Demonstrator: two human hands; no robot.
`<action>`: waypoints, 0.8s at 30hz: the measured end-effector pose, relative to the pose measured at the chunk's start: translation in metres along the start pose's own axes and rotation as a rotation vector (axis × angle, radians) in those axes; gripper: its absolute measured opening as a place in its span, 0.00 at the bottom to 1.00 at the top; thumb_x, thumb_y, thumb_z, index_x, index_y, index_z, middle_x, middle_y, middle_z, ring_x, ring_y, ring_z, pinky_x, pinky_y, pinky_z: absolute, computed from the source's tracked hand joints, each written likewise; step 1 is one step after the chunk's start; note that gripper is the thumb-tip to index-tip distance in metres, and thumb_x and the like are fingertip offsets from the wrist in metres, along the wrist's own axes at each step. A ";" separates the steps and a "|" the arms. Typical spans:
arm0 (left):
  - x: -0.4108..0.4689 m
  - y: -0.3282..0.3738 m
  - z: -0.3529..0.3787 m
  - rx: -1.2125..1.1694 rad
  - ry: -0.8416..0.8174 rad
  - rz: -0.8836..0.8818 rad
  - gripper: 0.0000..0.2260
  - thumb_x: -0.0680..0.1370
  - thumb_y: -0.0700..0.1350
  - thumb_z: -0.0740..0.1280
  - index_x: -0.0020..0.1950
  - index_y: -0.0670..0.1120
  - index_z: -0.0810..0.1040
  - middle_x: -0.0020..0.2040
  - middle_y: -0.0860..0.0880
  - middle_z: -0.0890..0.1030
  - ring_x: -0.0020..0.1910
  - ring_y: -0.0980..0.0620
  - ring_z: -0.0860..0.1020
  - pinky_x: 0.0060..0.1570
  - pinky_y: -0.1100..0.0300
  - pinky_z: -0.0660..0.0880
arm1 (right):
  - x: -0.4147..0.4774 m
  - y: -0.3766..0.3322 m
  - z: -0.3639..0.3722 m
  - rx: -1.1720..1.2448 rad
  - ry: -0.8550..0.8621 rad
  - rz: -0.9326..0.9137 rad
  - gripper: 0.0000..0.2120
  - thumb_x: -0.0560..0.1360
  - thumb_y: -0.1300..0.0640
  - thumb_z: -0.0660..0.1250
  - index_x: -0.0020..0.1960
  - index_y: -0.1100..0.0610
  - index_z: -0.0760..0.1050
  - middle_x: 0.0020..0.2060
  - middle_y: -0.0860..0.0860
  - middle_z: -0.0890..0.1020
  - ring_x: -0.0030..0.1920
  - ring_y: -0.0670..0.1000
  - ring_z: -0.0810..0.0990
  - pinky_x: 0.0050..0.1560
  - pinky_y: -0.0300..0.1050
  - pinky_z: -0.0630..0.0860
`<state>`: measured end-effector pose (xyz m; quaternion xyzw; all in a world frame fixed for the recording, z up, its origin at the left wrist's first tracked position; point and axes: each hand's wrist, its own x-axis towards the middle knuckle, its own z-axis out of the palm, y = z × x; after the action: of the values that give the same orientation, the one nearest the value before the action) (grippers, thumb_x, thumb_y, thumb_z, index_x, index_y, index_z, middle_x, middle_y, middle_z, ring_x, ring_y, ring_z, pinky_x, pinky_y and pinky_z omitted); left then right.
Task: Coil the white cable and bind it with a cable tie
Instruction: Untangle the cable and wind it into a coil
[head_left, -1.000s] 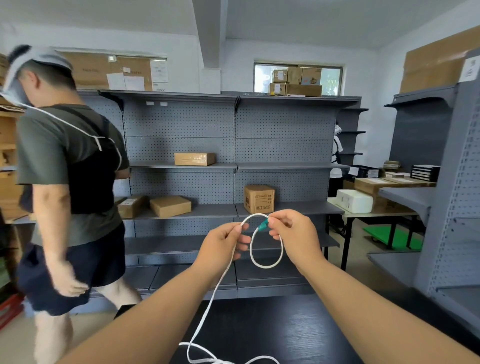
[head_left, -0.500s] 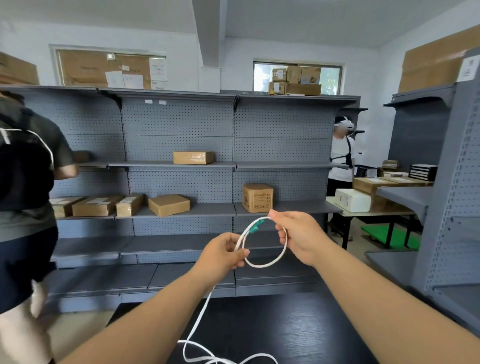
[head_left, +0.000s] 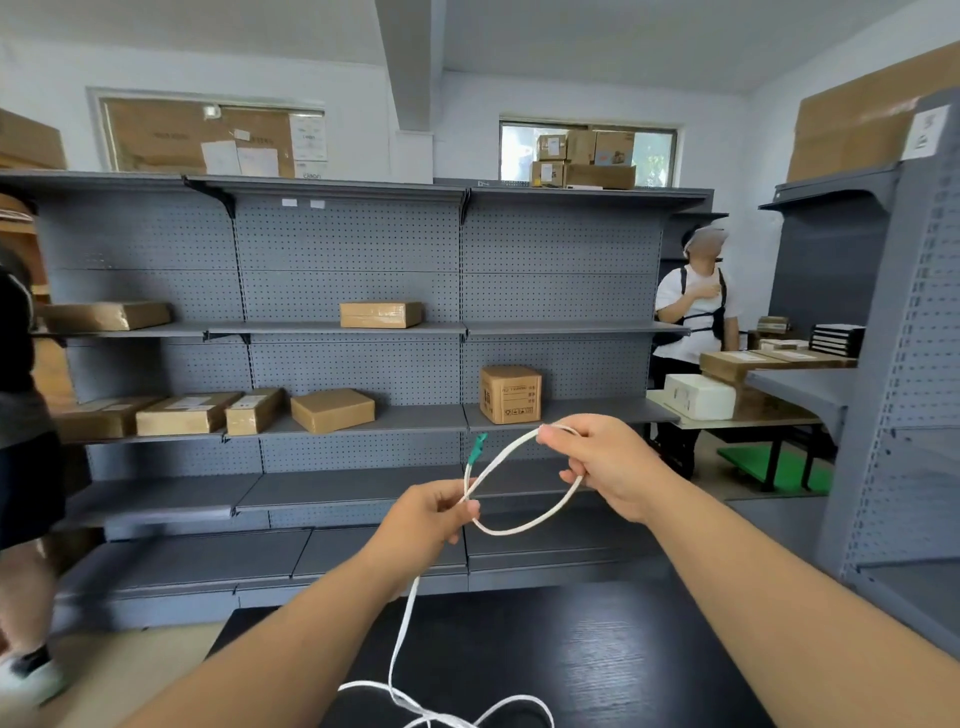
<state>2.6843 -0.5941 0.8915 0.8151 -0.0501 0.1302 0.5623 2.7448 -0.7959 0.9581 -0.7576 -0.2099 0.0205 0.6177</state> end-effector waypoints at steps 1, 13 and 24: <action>0.000 0.001 0.000 0.008 -0.004 0.002 0.06 0.78 0.43 0.64 0.43 0.46 0.80 0.31 0.54 0.72 0.29 0.56 0.67 0.31 0.70 0.66 | 0.000 0.000 0.001 -0.001 0.003 -0.013 0.07 0.75 0.54 0.68 0.40 0.52 0.81 0.21 0.41 0.71 0.25 0.42 0.68 0.34 0.36 0.76; -0.005 0.008 0.006 0.081 -0.148 -0.092 0.13 0.77 0.37 0.61 0.51 0.54 0.79 0.29 0.52 0.67 0.24 0.58 0.62 0.26 0.67 0.61 | -0.003 -0.006 0.006 0.145 0.041 -0.023 0.06 0.73 0.53 0.69 0.41 0.55 0.81 0.22 0.40 0.72 0.25 0.41 0.68 0.33 0.37 0.73; -0.007 0.018 -0.005 0.132 -0.221 -0.059 0.14 0.79 0.38 0.59 0.54 0.54 0.79 0.39 0.48 0.74 0.33 0.56 0.69 0.40 0.62 0.66 | 0.004 0.008 0.005 0.460 0.323 0.185 0.10 0.77 0.55 0.64 0.42 0.60 0.75 0.30 0.50 0.65 0.28 0.46 0.65 0.32 0.40 0.72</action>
<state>2.6725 -0.5960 0.9071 0.8607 -0.0791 0.0262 0.5022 2.7493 -0.7915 0.9501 -0.6072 -0.0287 0.0031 0.7941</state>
